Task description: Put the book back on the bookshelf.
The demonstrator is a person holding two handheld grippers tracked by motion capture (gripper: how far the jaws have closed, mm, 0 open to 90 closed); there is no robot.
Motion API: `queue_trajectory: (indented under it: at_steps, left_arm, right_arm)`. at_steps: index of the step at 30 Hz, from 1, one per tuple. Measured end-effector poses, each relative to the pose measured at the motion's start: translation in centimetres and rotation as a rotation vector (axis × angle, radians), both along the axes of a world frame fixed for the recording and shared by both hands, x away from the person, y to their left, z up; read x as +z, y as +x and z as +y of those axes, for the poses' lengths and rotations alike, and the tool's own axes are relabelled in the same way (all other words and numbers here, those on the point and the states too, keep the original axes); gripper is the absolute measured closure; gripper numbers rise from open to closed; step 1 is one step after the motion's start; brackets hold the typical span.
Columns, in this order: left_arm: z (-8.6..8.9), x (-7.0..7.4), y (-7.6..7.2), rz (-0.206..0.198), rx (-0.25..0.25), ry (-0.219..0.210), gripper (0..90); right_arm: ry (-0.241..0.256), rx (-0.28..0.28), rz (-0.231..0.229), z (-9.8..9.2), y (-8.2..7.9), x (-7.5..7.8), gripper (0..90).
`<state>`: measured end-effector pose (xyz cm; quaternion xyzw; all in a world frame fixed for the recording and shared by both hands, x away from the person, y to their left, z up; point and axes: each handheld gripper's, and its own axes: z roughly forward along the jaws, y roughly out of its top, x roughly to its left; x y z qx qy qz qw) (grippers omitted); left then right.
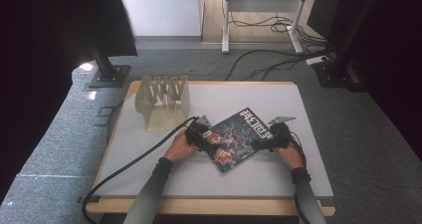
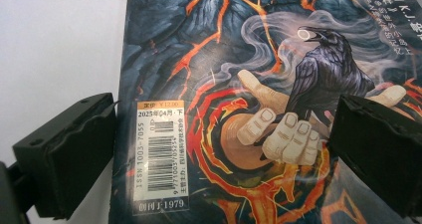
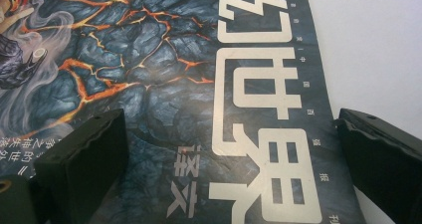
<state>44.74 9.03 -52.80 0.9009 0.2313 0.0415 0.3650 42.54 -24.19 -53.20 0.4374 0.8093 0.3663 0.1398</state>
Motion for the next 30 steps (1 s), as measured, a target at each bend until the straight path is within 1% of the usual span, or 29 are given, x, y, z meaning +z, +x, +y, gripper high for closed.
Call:
queue_trajectory:
  at_steps: [4, 9, 16, 17, 18, 22, 26, 29, 30]
  left_arm:
    - [0.6, 0.0, -1.2, 0.000, 0.008, -0.002, 0.0]
    - [1.4, 0.0, -2.7, 0.000, 0.009, -0.001, 0.0]
    - [2.4, 0.0, -5.2, 0.000, 0.017, 0.000, 0.0]
    - [2.6, 0.0, -5.5, -0.001, 0.016, 0.003, 0.0]
    - [2.7, 0.0, -5.9, 0.001, 0.019, -0.001, 0.0]
    - [3.2, 0.0, -7.3, -0.001, 0.013, 0.000, 0.0]
    - [3.3, 0.0, -8.0, -0.004, 0.016, 0.000, 0.0]
    - [3.3, 0.0, -8.4, -0.005, 0.028, -0.001, 0.0]
    - [3.3, 0.0, -8.5, -0.006, 0.030, 0.002, 0.0]
  right_arm:
    - [0.006, 0.003, -0.008, 0.5, -1.0, -0.1, 0.9]
    - [0.016, 0.010, -0.030, 1.2, -2.6, -0.3, 0.9]
    - [0.014, 0.020, -0.031, 2.2, -4.8, -0.3, 0.9]
    - [0.014, 0.022, -0.030, 2.5, -5.4, -0.3, 0.9]
    - [0.014, 0.022, -0.030, 2.5, -5.4, -0.3, 0.9]
    - [0.012, 0.035, -0.037, 2.9, -6.6, -0.3, 0.9]
    - [0.002, 0.036, -0.039, 2.8, -7.7, -0.2, 0.0]
    - [-0.004, 0.034, -0.045, 2.0, -8.7, -0.1, 0.7]
    - [-0.011, 0.036, -0.050, 1.4, -9.4, 0.1, 2.1]
